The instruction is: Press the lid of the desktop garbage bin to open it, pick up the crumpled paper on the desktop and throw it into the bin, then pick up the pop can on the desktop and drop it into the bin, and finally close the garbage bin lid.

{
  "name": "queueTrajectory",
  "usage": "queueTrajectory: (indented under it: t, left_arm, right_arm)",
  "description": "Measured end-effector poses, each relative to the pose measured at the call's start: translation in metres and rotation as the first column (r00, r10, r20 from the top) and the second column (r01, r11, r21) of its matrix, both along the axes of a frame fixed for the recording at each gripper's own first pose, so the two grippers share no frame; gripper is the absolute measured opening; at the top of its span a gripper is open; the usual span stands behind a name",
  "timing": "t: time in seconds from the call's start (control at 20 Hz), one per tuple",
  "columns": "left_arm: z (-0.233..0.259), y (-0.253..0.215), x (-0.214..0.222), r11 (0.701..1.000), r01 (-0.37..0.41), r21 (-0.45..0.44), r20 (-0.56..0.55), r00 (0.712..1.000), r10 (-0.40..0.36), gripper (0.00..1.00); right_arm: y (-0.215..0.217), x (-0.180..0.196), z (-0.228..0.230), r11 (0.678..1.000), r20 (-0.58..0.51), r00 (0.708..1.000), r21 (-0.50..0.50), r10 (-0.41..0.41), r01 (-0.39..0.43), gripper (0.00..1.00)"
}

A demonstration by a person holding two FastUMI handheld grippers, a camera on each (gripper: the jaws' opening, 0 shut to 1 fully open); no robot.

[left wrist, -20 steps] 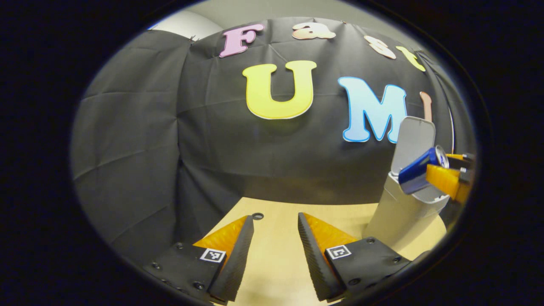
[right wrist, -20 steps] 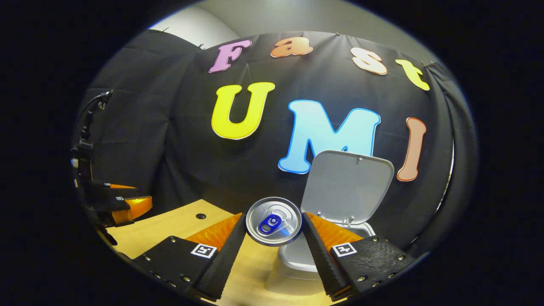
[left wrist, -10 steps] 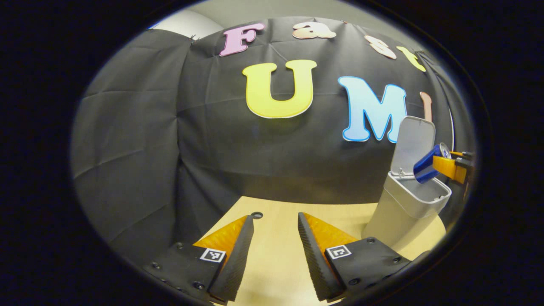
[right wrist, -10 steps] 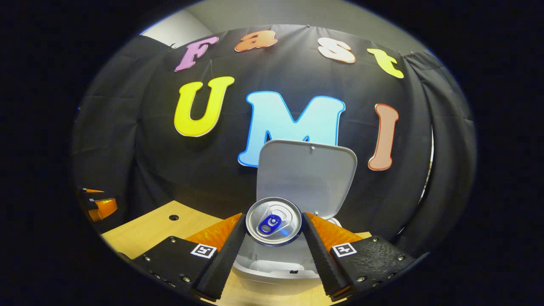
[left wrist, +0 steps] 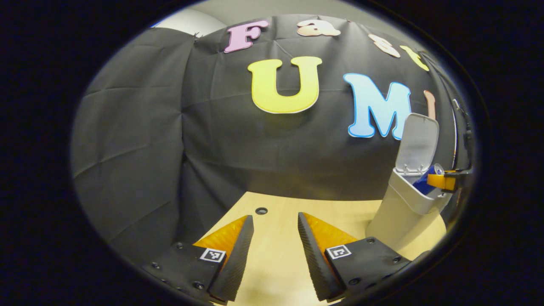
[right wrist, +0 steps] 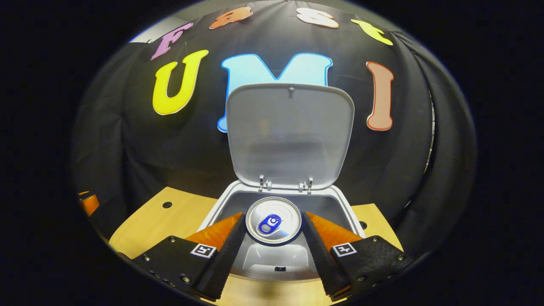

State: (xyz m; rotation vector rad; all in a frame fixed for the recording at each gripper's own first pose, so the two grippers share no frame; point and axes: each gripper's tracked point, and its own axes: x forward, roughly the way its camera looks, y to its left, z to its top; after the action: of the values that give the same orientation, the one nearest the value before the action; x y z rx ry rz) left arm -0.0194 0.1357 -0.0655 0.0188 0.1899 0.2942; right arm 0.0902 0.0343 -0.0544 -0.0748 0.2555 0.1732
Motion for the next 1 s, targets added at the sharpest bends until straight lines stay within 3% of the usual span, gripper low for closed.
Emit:
queueTrajectory:
  t: [0.35,1.0]
  left_arm:
    - [-0.007,0.002,-0.004,1.0,-0.016,-0.004,-0.012,1.0,0.016,0.71]
    - [-0.015,0.006,-0.015,0.999,-0.047,-0.02,-0.017,0.999,0.047,0.71]
  right_arm:
    - [-0.007,0.012,-0.03,0.999,-0.106,0.994,0.008,-0.038,0.04,0.83]
    - [0.0,0.023,-0.035,0.998,-0.12,0.991,0.001,-0.061,0.061,0.84]
